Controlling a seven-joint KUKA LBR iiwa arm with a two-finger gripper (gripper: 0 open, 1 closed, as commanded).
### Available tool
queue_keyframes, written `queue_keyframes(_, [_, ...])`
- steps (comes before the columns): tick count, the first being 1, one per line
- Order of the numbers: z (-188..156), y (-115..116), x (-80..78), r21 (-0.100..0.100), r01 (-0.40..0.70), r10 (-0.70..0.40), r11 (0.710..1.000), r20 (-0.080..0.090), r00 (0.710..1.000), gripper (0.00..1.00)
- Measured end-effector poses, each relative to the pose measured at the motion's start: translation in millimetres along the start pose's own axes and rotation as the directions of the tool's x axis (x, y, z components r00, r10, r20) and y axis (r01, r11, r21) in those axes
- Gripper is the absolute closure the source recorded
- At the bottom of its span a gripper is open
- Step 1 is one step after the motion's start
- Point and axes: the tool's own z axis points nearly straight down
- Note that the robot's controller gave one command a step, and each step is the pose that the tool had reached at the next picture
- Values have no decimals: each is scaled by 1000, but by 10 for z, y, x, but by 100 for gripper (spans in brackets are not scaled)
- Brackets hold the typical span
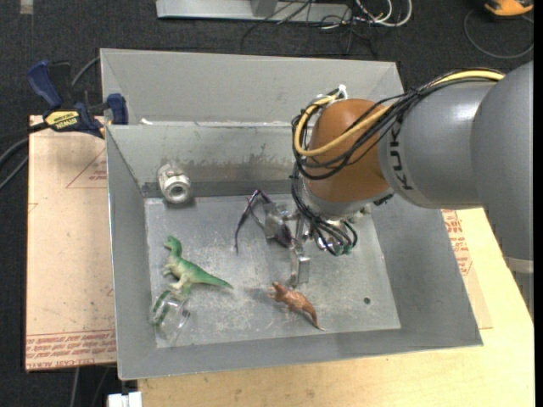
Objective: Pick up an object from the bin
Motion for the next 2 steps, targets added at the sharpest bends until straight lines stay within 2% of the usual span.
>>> queue_keyframes(1, [-704, 100, -25, 0, 156, -156, 988, 4, 988, 0])
queue_keyframes(2, [-54, 11, -404, 5, 466, -466, 885, 9, 885, 0])
